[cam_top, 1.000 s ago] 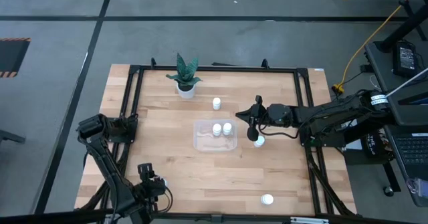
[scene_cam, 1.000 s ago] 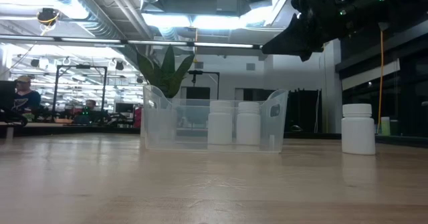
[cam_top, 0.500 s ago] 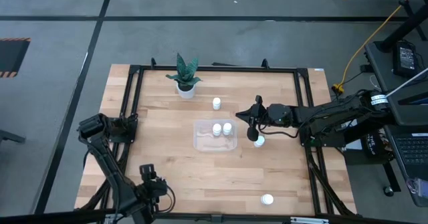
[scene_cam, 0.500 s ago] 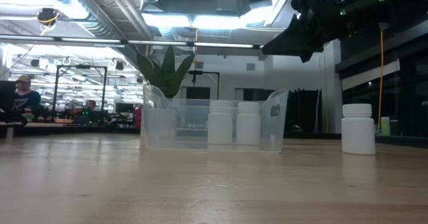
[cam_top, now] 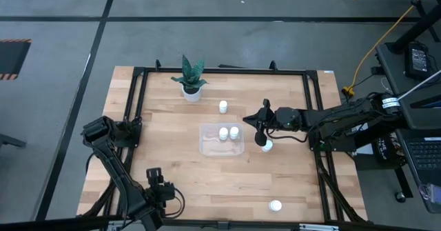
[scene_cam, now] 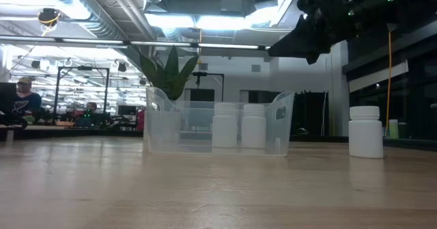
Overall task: Pick and place pill bottles into a basket
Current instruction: Put the white medicine bottle into the transparent bin
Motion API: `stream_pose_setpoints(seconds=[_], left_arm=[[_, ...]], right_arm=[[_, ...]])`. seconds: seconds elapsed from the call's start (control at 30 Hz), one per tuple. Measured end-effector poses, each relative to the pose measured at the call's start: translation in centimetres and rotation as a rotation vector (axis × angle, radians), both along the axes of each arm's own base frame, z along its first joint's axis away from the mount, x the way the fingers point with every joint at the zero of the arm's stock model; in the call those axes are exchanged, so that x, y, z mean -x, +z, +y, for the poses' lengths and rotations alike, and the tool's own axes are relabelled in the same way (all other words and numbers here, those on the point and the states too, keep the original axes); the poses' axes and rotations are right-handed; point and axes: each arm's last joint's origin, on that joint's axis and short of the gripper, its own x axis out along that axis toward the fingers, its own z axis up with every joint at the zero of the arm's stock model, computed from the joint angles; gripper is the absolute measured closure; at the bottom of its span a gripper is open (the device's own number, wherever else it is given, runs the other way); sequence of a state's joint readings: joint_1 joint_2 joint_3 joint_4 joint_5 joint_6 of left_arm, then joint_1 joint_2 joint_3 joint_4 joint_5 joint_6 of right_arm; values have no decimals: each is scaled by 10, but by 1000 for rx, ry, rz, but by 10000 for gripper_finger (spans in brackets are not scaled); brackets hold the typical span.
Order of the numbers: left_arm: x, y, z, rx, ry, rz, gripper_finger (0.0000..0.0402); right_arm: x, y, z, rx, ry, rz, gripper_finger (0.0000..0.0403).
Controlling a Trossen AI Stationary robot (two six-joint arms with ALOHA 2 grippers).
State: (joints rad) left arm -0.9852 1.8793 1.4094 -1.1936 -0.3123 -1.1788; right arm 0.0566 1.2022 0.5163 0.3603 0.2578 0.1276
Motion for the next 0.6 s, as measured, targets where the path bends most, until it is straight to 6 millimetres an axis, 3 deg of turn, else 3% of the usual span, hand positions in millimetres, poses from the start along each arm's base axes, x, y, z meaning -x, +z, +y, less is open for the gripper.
stream_pose_setpoints(seconds=[0.6], left_arm=[[-5, 0, 0, 26, -18, -3, 167]], right_arm=[[0, 0, 0, -2, 0, 0, 373]])
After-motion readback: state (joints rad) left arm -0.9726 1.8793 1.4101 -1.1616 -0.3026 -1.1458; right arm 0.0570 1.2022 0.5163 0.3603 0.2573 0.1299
